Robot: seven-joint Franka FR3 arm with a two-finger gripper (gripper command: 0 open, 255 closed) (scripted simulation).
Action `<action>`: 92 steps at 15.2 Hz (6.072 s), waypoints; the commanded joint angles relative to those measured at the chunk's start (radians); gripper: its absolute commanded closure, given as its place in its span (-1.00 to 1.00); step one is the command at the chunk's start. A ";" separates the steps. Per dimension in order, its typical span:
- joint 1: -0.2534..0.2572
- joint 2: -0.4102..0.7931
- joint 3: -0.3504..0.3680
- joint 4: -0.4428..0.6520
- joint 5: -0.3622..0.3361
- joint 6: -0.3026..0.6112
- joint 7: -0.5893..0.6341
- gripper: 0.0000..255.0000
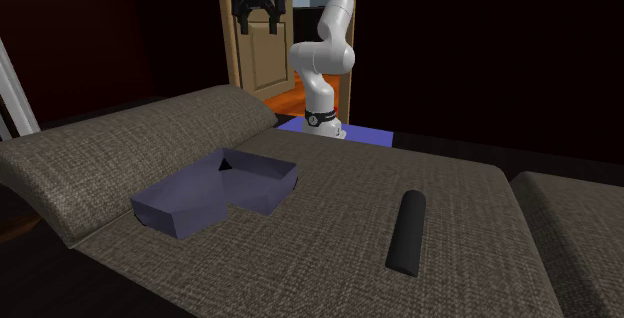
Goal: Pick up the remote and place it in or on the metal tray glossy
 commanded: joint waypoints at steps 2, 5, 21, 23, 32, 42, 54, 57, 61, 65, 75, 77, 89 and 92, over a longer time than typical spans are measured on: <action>0.008 0.014 0.017 -0.007 0.012 0.019 0.019 -1.00; 0.031 0.064 0.067 -0.020 0.047 0.079 0.073 -1.00; 0.124 0.483 0.318 0.096 0.135 0.379 0.357 -1.00; 0.131 0.549 0.346 0.132 0.126 0.408 0.395 -1.00; 0.185 0.872 0.436 0.352 0.021 0.496 0.587 -1.00; 0.319 1.237 0.438 0.703 -0.124 0.484 0.758 -1.00; 0.333 1.292 0.424 0.680 -0.147 0.560 0.772 -1.00; 0.333 1.292 0.424 0.680 -0.147 0.560 0.772 -1.00; 0.333 1.292 0.424 0.681 -0.147 0.558 0.773 1.00; 0.334 1.291 0.424 0.680 -0.147 0.559 0.773 1.00; 0.325 1.241 0.438 0.716 -0.125 0.475 0.763 1.00; 0.323 1.230 0.440 0.727 -0.120 0.453 0.760 1.00; 0.319 1.178 0.453 0.818 -0.097 0.315 0.751 1.00; 0.299 1.156 0.451 0.808 -0.085 0.304 0.728 1.00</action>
